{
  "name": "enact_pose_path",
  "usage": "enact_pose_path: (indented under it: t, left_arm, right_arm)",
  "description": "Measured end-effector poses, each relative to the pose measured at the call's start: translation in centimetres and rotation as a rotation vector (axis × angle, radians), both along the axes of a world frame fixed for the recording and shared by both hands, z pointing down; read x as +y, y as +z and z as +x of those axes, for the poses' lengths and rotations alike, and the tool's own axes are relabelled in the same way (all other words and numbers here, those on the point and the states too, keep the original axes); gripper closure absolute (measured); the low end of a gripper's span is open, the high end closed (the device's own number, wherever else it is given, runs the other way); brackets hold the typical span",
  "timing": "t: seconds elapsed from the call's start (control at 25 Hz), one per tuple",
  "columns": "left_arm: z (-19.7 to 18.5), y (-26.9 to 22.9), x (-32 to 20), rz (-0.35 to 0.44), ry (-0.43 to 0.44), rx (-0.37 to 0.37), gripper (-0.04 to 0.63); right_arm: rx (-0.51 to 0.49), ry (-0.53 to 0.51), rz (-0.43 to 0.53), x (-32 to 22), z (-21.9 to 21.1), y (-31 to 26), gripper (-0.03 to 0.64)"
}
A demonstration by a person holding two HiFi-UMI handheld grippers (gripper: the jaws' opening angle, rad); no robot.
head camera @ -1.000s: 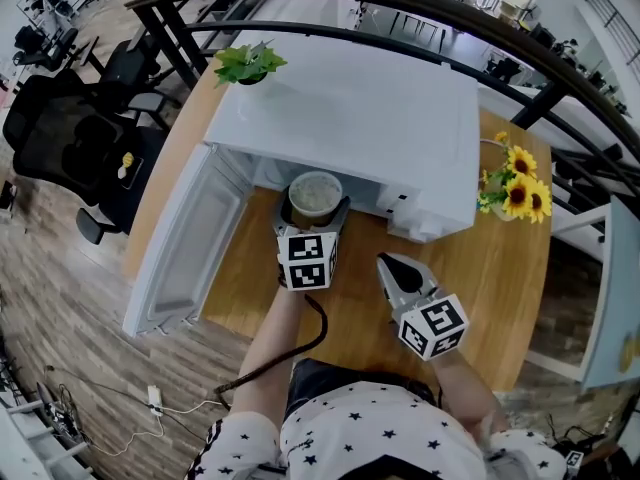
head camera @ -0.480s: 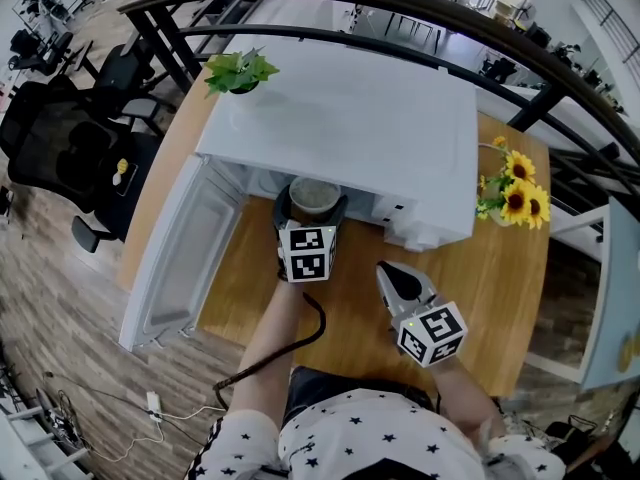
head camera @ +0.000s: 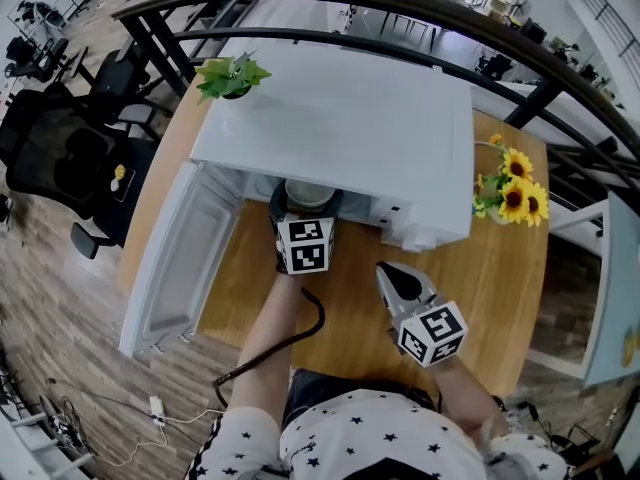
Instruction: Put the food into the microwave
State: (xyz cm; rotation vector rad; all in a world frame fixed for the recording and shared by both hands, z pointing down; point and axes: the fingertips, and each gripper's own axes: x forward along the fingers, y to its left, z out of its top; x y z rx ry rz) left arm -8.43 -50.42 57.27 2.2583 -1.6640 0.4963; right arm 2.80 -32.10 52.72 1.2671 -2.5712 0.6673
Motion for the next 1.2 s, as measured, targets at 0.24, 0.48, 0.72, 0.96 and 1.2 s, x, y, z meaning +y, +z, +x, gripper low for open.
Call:
enact_pose_path:
  t: [0.24, 0.48, 0.72, 0.96, 1.2]
  left_arm:
    - [0.0, 0.5, -0.9, -0.032, -0.014, -0.037, 0.12]
    - [0.1, 1.2, -1.4, -0.039, -0.026, -0.088, 0.12]
    - [0.1, 1.3, -1.4, -0.053, -0.021, -0.081, 0.12]
    - [0.1, 1.4, -1.3, -0.061, -0.027, -0.07, 0.12]
    - [0.4, 1.1, -0.7, -0.083, -0.008, -0.039, 0.12]
  right_arm:
    - [0.003, 0.004, 0.001, 0.0, 0.1, 0.0, 0.611]
    - [0.002, 0.014, 0.003, -0.1, 0.3, -0.1, 0.611]
    - [0.001, 0.016, 0.009, 0.0, 0.1, -0.3, 0.611]
    - [0.0, 0.023, 0.02, 0.3, 0.1, -0.8, 0.611]
    - [0.002, 0.041, 0.025, 0.7, 0.5, -1.3, 0.611]
